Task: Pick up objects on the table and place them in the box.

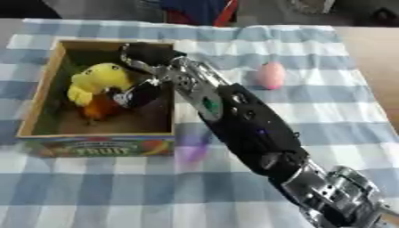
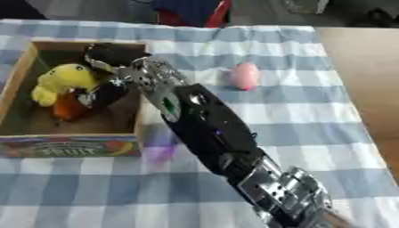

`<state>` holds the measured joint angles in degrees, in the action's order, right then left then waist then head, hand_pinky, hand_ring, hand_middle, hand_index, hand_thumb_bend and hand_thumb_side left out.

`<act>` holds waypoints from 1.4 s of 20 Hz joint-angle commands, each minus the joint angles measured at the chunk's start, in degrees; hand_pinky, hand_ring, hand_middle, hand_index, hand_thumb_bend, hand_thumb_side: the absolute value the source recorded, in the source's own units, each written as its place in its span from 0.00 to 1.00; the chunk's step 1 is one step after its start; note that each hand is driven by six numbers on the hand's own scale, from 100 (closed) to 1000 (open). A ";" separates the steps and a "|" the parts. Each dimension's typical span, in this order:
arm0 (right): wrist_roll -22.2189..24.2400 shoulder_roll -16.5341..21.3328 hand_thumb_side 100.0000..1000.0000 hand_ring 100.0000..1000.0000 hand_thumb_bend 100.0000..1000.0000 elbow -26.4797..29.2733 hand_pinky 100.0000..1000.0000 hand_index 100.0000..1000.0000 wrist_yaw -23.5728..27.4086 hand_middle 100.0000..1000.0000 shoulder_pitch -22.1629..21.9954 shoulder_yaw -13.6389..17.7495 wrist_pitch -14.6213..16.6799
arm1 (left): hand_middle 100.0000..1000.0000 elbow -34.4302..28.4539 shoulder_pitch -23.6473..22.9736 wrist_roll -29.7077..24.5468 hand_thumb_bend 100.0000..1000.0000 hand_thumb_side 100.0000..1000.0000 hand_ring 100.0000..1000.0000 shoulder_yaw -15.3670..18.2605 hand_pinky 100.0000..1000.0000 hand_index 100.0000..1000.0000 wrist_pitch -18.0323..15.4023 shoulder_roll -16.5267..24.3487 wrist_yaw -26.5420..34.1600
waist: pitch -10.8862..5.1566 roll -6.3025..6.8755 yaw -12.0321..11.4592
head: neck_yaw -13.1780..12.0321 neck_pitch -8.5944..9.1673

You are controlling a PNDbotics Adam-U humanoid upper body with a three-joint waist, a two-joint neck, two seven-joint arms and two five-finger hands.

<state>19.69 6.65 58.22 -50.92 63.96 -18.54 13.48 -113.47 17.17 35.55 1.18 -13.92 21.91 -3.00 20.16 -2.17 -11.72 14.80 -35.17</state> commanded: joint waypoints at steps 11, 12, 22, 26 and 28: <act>8.05 1.34 0.69 0.86 0.73 3.69 0.69 0.98 1.68 0.82 2.06 0.31 4.09 | 0.53 -1.12 0.55 -0.30 0.04 0.77 0.57 0.01 0.19 0.77 0.03 0.56 0.32 | -1.24 0.57 -0.24 | 0.50 0.59; 8.24 1.61 0.70 0.86 0.74 4.01 0.69 0.98 2.11 0.82 2.25 0.51 3.98 | 0.53 -1.12 0.52 -0.32 0.04 0.77 0.57 0.00 0.19 0.77 0.04 0.55 0.33 | -1.27 0.56 -0.26 | 0.48 0.58; 6.86 6.63 0.80 0.85 0.76 10.31 0.70 0.98 10.81 0.81 4.05 2.70 0.69 | 0.53 -1.12 0.40 -0.30 0.04 0.77 0.57 0.10 0.19 0.77 0.08 0.56 0.30 | -1.41 0.46 -0.07 | -0.27 0.45; 7.15 9.09 0.80 0.84 0.73 13.17 0.69 0.97 14.69 0.81 4.11 3.34 -1.53 | 0.53 -1.12 0.30 -0.26 0.04 0.77 0.57 0.14 0.19 0.77 0.09 0.61 0.23 | -1.46 0.57 0.09 | -0.58 0.41; 7.40 10.33 0.80 0.84 0.72 14.44 0.69 0.97 16.26 0.80 4.07 3.81 -2.66 | 0.53 -1.12 0.14 -0.23 0.04 0.77 0.57 0.18 0.19 0.77 0.13 0.62 0.20 | -1.54 0.68 0.25 | -0.70 0.35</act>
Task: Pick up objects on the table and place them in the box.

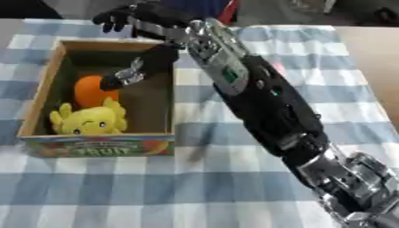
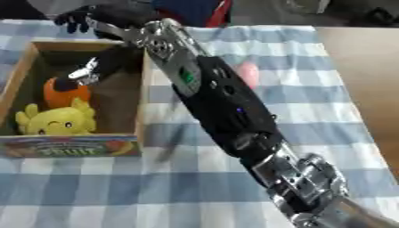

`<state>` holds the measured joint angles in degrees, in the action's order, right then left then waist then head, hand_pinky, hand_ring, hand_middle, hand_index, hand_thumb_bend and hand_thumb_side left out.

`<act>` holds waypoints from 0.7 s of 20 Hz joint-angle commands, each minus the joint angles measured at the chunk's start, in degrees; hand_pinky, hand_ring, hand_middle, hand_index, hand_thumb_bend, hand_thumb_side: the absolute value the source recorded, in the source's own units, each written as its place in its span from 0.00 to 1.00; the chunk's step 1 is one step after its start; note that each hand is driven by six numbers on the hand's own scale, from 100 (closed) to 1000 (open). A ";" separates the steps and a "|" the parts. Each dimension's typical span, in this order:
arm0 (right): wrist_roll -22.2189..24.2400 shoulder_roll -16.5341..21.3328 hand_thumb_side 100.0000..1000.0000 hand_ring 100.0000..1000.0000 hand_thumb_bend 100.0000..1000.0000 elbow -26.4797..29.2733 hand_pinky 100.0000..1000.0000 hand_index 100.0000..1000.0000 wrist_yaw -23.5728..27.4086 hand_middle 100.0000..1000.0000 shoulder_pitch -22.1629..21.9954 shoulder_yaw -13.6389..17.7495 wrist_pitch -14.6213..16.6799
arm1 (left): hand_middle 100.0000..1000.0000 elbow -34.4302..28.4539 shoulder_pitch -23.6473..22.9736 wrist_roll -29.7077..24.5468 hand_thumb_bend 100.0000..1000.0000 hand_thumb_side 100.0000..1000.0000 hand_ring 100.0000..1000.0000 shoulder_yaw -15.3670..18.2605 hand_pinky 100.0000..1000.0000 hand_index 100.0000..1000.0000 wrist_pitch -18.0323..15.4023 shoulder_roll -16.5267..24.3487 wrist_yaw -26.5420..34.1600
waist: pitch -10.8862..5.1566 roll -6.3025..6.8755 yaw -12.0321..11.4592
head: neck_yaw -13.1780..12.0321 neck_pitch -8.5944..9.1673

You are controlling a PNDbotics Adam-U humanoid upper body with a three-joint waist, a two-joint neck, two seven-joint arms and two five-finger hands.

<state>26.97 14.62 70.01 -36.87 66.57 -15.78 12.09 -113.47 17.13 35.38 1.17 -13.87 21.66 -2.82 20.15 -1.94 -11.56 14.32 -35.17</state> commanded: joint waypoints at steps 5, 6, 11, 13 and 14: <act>-0.06 7.33 0.79 0.84 0.71 4.69 0.69 0.96 3.90 0.81 1.06 2.24 -3.11 | 0.53 -1.12 -0.38 0.13 0.04 0.76 0.57 0.41 0.19 0.77 0.18 1.03 -0.20 | -1.90 0.63 0.99 | -0.85 -0.04; -0.39 8.64 0.79 0.85 0.70 4.48 0.69 0.96 3.66 0.81 0.76 2.53 -3.31 | 0.53 -1.12 -0.51 0.20 0.04 0.77 0.57 0.47 0.19 0.77 0.21 1.08 -0.26 | -2.01 0.65 1.26 | -1.09 -0.14; -1.91 14.06 0.76 0.86 0.69 1.77 0.69 0.95 1.45 0.81 -1.19 3.49 -3.00 | 0.53 -1.12 -1.13 0.45 0.04 0.76 0.57 0.64 0.19 0.77 0.35 1.35 -0.50 | -2.59 0.83 2.39 | -2.18 -0.68; -2.52 16.23 0.75 0.86 0.69 1.01 0.69 0.95 0.90 0.82 -2.12 3.61 -2.31 | 0.53 -1.12 -1.35 0.53 0.04 0.76 0.57 0.70 0.19 0.77 0.39 1.46 -0.59 | -2.79 0.89 2.81 | -2.52 -0.85; -2.69 17.28 0.74 0.86 0.68 0.71 0.69 0.95 0.88 0.82 -2.59 3.69 -2.02 | 0.53 -1.12 -1.45 0.58 0.04 0.76 0.57 0.73 0.19 0.77 0.41 1.51 -0.64 | -2.90 0.92 3.04 | -2.71 -0.92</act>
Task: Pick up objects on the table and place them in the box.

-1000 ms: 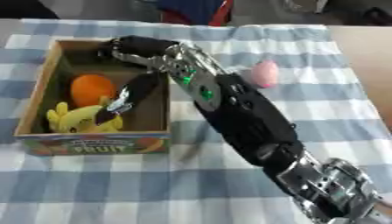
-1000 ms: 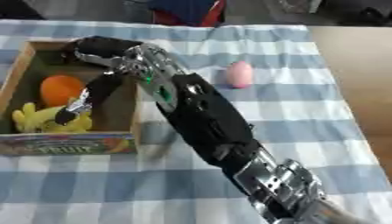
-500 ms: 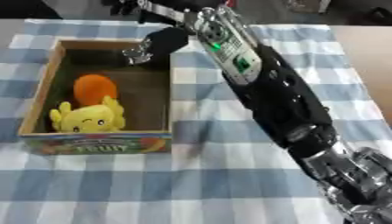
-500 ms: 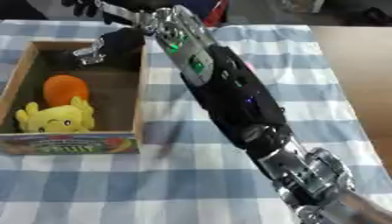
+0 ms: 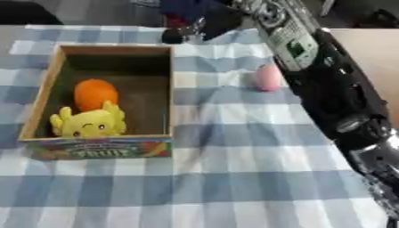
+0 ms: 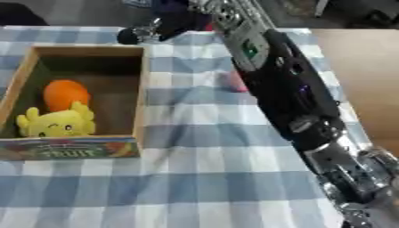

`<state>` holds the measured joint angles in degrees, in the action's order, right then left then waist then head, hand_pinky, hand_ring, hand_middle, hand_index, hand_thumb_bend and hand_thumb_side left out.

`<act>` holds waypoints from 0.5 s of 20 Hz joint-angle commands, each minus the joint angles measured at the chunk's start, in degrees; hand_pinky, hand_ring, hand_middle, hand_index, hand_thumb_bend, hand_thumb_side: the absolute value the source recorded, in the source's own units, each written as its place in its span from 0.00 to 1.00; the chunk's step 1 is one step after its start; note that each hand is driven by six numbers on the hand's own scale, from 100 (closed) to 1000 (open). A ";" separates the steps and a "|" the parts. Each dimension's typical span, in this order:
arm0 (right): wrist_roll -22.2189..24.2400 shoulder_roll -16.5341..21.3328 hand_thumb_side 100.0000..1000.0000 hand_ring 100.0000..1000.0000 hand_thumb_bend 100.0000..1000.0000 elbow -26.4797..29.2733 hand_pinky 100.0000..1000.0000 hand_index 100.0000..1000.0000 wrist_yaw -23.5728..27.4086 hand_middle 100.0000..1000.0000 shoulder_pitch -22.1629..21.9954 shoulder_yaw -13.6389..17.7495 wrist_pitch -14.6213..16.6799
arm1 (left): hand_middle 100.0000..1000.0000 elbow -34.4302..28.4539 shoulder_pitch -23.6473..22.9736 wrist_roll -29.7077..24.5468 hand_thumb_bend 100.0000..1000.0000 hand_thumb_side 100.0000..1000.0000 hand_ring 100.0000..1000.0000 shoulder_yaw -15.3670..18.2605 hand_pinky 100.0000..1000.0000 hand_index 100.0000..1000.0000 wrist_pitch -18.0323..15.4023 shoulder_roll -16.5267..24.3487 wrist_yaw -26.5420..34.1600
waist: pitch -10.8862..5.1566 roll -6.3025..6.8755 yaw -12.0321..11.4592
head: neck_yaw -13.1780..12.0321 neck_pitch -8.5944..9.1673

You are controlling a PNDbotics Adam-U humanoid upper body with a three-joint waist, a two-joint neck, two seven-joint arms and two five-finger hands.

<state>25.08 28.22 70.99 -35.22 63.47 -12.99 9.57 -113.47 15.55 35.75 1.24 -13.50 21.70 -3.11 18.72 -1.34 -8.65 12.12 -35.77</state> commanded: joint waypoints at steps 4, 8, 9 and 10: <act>-0.73 7.02 0.71 0.86 0.67 -0.96 0.69 0.95 -0.04 0.81 -1.23 1.16 1.23 | 0.53 -1.12 -0.20 0.36 0.04 0.76 0.57 0.78 0.19 0.77 0.11 1.62 -0.50 | -1.80 0.47 0.80 | -1.00 -0.47; 0.36 9.90 0.68 0.86 0.66 -1.10 0.69 0.94 1.05 0.79 -3.35 1.22 1.68 | 0.53 -1.12 -0.41 0.52 0.04 0.76 0.57 0.91 0.19 0.77 0.19 1.69 -0.63 | -1.96 0.56 1.34 | -1.39 -0.45; 0.57 10.50 0.67 0.86 0.66 -1.08 0.69 0.94 1.15 0.79 -3.88 1.28 1.73 | 0.53 -1.12 -0.45 0.55 0.04 0.76 0.57 0.94 0.19 0.77 0.23 1.70 -0.66 | -1.97 0.56 1.43 | -1.46 -0.46; 0.84 11.12 0.65 0.86 0.66 -1.12 0.69 0.93 1.24 0.78 -4.55 1.29 1.78 | 0.53 -1.12 -0.45 0.58 0.04 0.76 0.57 0.97 0.19 0.77 0.25 1.72 -0.69 | -1.97 0.54 1.51 | -1.53 -0.43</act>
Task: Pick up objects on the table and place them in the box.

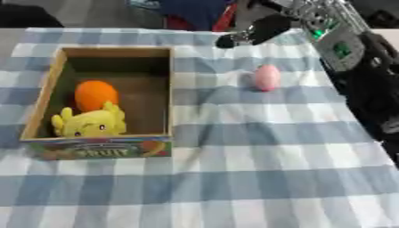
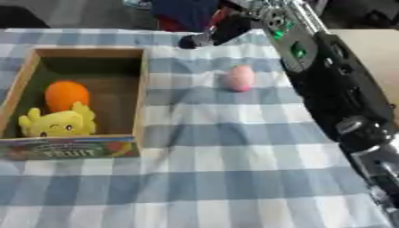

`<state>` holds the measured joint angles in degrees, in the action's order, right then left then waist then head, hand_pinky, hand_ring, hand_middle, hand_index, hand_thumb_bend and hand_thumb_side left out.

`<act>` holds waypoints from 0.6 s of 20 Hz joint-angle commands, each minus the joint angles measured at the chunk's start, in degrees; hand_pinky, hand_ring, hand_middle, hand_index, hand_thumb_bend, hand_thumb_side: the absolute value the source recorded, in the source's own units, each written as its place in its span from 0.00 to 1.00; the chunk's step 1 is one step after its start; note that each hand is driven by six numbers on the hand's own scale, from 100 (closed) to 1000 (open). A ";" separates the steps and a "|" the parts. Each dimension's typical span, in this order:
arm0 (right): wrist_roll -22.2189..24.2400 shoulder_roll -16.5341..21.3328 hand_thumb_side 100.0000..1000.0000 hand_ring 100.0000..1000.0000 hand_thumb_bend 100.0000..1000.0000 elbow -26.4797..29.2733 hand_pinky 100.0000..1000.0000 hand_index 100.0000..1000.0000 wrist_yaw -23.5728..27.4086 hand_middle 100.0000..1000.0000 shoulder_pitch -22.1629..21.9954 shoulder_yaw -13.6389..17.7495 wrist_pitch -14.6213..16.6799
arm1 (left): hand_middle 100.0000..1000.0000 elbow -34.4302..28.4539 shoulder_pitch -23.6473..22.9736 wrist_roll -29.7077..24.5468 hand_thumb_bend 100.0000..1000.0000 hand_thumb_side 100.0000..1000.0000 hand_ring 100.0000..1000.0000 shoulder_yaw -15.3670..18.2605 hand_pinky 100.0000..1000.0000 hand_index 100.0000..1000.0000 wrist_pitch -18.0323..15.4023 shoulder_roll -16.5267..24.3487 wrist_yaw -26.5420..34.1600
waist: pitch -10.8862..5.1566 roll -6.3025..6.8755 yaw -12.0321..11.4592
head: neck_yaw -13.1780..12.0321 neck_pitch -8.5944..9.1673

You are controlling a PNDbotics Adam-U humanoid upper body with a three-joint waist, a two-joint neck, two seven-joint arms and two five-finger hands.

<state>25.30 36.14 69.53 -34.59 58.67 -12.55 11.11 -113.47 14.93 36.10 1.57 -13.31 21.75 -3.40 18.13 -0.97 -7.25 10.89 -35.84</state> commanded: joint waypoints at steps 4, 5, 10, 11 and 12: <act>2.28 4.90 0.59 0.86 0.65 0.03 0.69 0.94 1.38 0.77 -2.23 0.85 0.31 | 0.53 -1.12 0.27 0.33 0.03 0.76 0.57 0.69 0.19 0.77 0.08 1.65 -0.46 | -1.25 0.18 0.18 | -0.44 -0.15; 2.88 5.17 0.58 0.86 0.65 -0.10 0.69 0.94 1.69 0.76 -2.68 0.81 0.25 | 0.53 -1.12 0.29 0.32 0.03 0.76 0.57 0.67 0.19 0.77 0.06 1.63 -0.47 | -1.22 0.19 0.17 | -0.44 -0.12; 4.56 5.89 0.50 0.85 0.61 -0.33 0.67 0.94 1.73 0.74 -4.22 0.31 0.57 | 0.53 -1.12 0.51 0.19 0.03 0.76 0.58 0.63 0.19 0.77 -0.07 1.52 -0.41 | -0.98 0.18 0.16 | -0.53 0.07; 4.71 5.85 0.50 0.84 0.60 -0.45 0.67 0.93 1.73 0.74 -4.42 0.26 0.57 | 0.53 -1.12 0.56 0.20 0.03 0.76 0.58 0.65 0.19 0.77 -0.04 1.50 -0.40 | -0.93 0.18 0.12 | -0.53 0.12; 4.82 5.80 0.49 0.81 0.59 -0.56 0.65 0.93 1.74 0.72 -4.54 0.24 0.54 | 0.53 -1.12 0.58 0.20 0.03 0.76 0.58 0.65 0.18 0.77 -0.02 1.48 -0.40 | -0.90 0.19 0.09 | -0.52 0.16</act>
<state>29.84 39.75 68.71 -33.16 53.32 -12.73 11.60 -113.47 14.96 36.21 1.60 -13.26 21.76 -3.54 18.24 -0.89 -7.10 10.50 -35.80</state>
